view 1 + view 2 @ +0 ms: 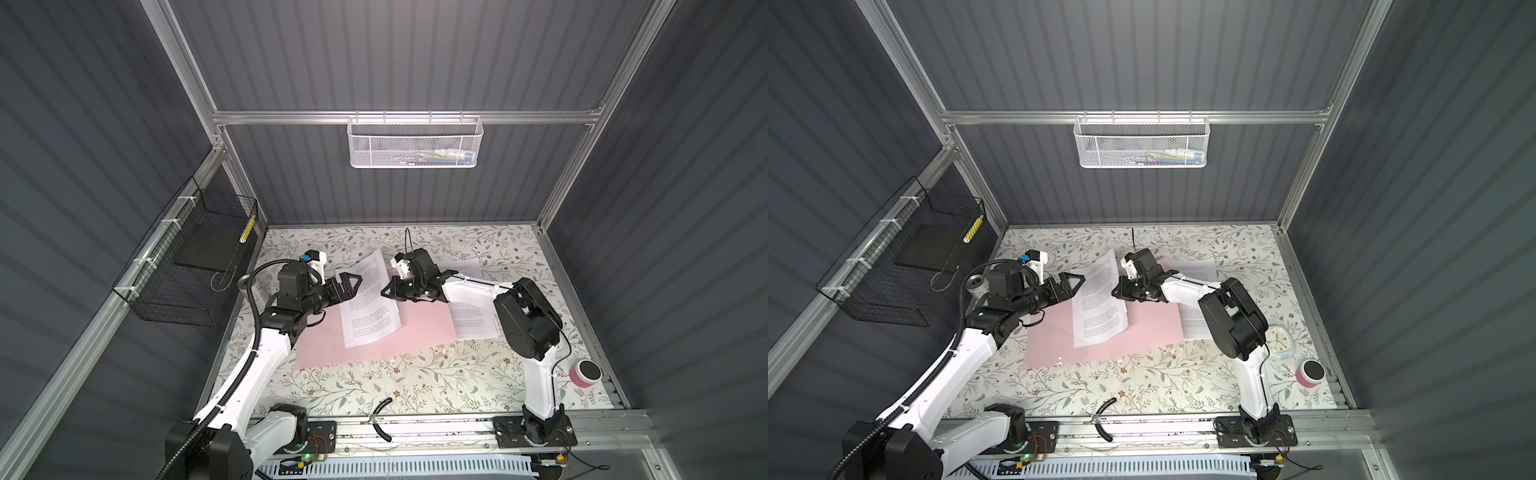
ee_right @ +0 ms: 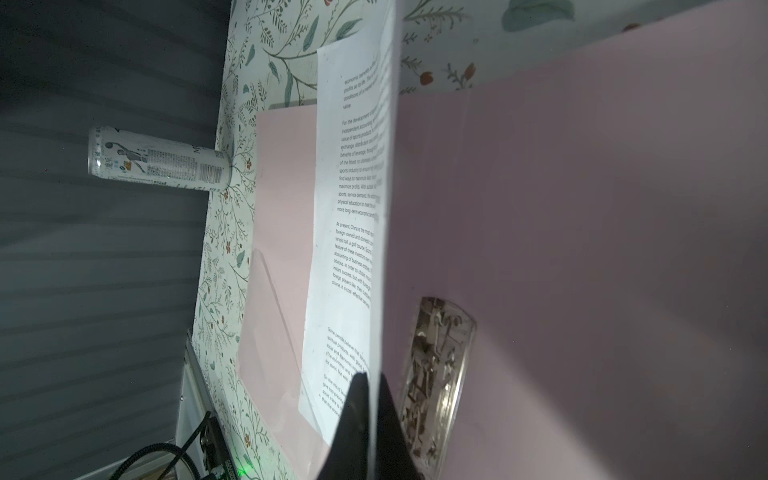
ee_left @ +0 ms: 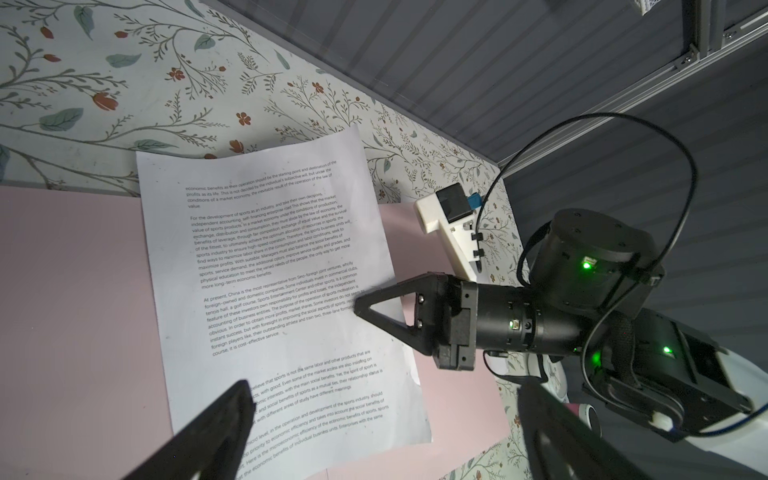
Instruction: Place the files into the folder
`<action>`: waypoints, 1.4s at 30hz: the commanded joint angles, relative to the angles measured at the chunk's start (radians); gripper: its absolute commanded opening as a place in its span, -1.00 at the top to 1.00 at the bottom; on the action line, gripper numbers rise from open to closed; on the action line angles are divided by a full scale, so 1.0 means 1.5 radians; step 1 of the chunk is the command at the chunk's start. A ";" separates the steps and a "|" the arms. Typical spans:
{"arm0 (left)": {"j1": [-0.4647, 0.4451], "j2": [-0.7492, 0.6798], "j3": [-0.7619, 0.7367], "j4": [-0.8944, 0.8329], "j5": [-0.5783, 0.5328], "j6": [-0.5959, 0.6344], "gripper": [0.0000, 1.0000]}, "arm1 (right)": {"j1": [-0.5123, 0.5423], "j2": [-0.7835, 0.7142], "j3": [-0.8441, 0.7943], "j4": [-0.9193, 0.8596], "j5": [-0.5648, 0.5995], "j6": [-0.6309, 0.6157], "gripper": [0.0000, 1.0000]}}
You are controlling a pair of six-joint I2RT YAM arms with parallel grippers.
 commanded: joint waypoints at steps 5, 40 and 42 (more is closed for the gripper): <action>0.005 -0.015 -0.013 0.007 -0.016 -0.008 -0.98 | 0.025 0.026 0.011 0.042 0.027 0.063 1.00; 0.005 -0.025 -0.034 -0.008 -0.055 0.002 -0.98 | 0.113 0.124 0.119 -0.030 0.092 0.187 1.00; 0.005 -0.024 -0.035 -0.008 -0.057 0.002 -0.98 | 0.116 0.127 0.123 -0.028 0.093 0.195 1.00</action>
